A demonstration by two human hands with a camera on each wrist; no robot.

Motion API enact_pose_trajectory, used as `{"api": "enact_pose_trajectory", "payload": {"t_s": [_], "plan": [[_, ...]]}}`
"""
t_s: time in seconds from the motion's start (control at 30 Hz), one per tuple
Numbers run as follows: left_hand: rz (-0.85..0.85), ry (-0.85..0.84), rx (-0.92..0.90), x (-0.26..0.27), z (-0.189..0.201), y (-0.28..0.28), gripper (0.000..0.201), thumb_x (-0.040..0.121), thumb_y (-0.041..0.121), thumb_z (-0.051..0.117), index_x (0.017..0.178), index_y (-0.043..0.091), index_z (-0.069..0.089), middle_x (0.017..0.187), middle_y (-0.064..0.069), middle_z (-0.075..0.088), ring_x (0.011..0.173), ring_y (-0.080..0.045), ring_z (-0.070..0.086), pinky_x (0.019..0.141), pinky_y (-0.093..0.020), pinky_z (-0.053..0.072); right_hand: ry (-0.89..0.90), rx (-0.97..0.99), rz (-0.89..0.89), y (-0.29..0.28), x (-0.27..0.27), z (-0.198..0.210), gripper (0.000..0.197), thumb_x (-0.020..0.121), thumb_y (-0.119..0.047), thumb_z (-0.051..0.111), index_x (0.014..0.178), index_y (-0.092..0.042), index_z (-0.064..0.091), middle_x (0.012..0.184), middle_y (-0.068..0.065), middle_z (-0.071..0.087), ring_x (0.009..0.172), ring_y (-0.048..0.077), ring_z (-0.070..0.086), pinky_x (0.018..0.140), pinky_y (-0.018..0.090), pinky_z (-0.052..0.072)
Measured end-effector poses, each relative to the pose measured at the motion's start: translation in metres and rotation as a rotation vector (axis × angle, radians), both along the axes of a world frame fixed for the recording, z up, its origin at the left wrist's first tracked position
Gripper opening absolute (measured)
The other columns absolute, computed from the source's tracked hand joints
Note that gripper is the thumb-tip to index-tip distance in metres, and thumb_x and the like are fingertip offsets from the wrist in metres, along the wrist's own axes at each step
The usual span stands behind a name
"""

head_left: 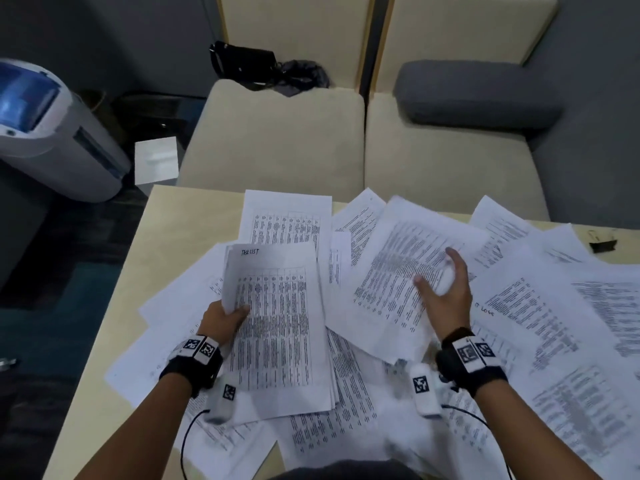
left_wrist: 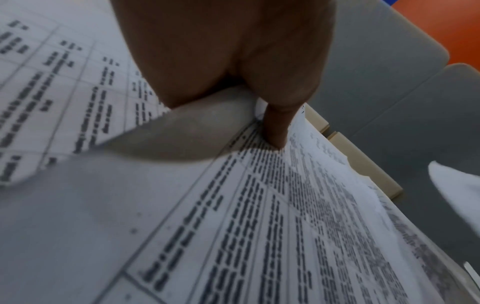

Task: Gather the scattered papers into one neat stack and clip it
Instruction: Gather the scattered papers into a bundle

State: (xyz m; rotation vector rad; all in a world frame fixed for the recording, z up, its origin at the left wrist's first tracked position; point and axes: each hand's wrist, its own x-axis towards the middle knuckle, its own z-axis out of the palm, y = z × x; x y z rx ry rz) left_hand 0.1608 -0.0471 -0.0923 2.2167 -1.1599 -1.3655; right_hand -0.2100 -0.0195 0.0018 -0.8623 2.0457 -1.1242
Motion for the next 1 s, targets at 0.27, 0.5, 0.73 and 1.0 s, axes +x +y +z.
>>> {"api": "enact_pose_trajectory", "payload": {"t_s": [0.27, 0.5, 0.73, 1.0], "plan": [[0.013, 0.130, 0.035, 0.013, 0.001, 0.004, 0.041, 0.081, 0.037, 0.073, 0.101, 0.002, 0.065, 0.090, -0.019, 0.070, 0.082, -0.034, 0.067, 0.073, -0.045, 0.058, -0.079, -0.176, 0.292, -0.022, 0.031, 0.030, 0.069, 0.081, -0.015, 0.077, 0.137, -0.031, 0.040, 0.143, -0.015, 0.041, 0.130, -0.004, 0.038, 0.109, 0.020, 0.029], [0.254, 0.512, 0.115, 0.011, 0.011, -0.005, 0.057, 0.093, 0.053, 0.050, 0.122, 0.006, 0.064, 0.105, -0.013, 0.072, 0.097, -0.033, 0.068, 0.093, -0.046, 0.051, 0.047, 0.333, 0.730, -0.007, 0.101, -0.056, 0.089, 0.086, -0.020, 0.071, 0.153, -0.024, 0.013, 0.161, 0.001, 0.019, 0.145, 0.022, 0.026, 0.117, 0.034, 0.023], [0.085, 0.216, -0.038, 0.024, -0.003, 0.009, 0.026, 0.078, 0.006, 0.076, 0.099, -0.006, 0.066, 0.089, -0.024, 0.070, 0.082, -0.037, 0.068, 0.073, -0.043, 0.056, 0.143, 0.403, 0.921, -0.002, 0.150, -0.078, 0.079, 0.089, -0.039, 0.063, 0.151, -0.031, 0.015, 0.155, 0.004, 0.020, 0.139, 0.025, 0.033, 0.113, 0.038, 0.033], [0.223, 0.314, -0.003, 0.057, -0.007, 0.022, 0.026, 0.082, 0.003, 0.071, 0.106, -0.004, 0.060, 0.086, -0.015, 0.065, 0.079, -0.028, 0.062, 0.075, -0.036, 0.052, 0.161, 0.470, 0.338, -0.085, 0.115, -0.067, 0.076, 0.084, -0.021, 0.070, 0.145, -0.009, 0.027, 0.149, 0.015, 0.026, 0.135, 0.031, 0.035, 0.106, 0.034, 0.035]]}}
